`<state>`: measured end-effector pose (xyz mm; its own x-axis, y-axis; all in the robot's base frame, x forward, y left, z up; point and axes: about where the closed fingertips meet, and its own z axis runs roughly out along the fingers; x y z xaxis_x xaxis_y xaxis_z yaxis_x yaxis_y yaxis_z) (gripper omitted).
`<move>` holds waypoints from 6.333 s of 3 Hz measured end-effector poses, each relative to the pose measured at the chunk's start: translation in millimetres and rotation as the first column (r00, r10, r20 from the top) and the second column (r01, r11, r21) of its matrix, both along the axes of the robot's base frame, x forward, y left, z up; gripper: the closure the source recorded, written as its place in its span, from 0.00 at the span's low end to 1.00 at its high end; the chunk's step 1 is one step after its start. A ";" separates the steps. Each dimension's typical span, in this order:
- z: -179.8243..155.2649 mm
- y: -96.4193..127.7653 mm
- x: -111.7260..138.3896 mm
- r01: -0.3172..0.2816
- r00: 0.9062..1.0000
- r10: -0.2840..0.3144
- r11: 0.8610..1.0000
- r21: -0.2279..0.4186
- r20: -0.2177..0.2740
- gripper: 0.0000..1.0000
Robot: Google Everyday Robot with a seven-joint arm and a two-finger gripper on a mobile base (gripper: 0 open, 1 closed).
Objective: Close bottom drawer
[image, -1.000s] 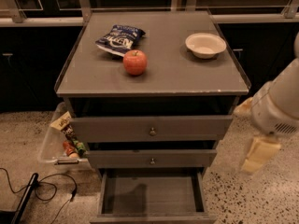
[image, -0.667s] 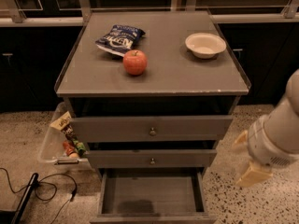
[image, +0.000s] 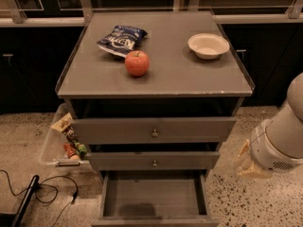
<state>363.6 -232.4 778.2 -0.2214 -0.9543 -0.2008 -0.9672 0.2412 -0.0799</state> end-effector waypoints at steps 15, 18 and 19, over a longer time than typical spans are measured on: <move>-525.7 69.6 -3.8 0.158 0.984 -0.118 0.922 0.354 -0.133 1.00; -605.3 56.8 6.0 0.097 0.995 -0.102 0.961 0.258 0.007 1.00; -605.0 58.0 9.9 0.094 0.995 -0.102 0.962 0.258 0.021 0.81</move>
Offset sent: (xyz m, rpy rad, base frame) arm 0.0069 0.0135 -0.2859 0.2603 -0.0432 -0.2210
